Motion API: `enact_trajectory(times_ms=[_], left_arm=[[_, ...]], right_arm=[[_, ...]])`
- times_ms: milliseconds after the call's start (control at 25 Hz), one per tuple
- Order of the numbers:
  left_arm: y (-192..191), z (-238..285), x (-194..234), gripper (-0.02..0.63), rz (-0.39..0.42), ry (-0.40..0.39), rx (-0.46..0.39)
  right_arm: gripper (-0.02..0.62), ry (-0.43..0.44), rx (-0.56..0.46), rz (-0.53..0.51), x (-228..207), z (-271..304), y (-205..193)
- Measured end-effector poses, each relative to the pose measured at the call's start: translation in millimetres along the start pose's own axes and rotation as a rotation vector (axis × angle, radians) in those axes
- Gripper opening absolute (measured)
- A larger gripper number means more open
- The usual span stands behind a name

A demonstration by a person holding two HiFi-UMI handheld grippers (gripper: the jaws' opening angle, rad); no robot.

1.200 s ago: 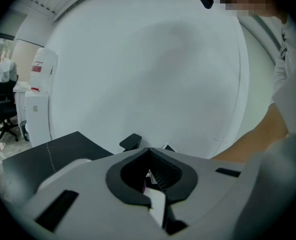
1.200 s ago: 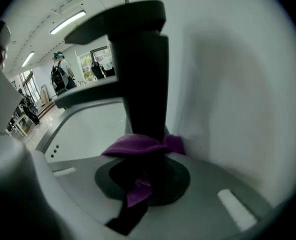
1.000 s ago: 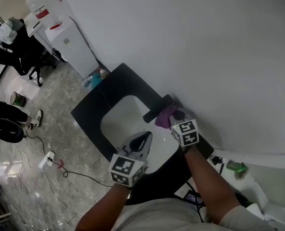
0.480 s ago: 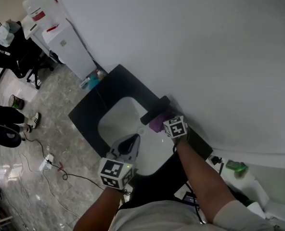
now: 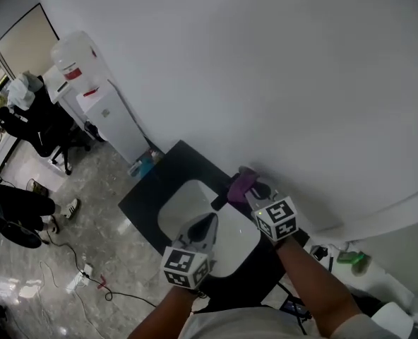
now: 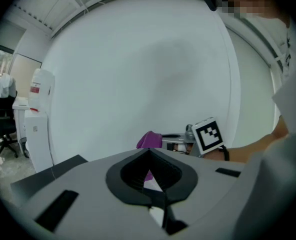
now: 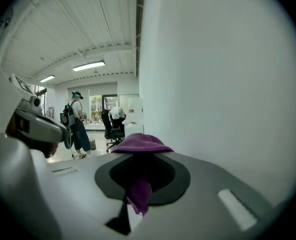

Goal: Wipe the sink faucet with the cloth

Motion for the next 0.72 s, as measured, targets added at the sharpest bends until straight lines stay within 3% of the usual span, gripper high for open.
enact_trajectory(times_ms=[240,520,720], left_arm=[[64,-36,-45,0.006,0.045,-0.009,-0.173],[72,-57,-72,0.006,0.082,-0.025,-0.187],[63,-60,-84,0.006,0.049,-0.046,-0.178]], right_arm=[[0.026,-0.007,-0.154,-0.047,58,-103,64],[0.025,-0.075,-0.208,-0.092,94,-170,74],[0.025,-0.086,-0.225,-0.080,99,-186,72]])
Point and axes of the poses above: the fingertips, and each gripper's own axes: z forward along the fingers, x to its left, y out of its top, the point moved 7 cm from there along -z, backward along the fingers, and after that the axes turned 6 degrees about y, right-handed, at the moved point
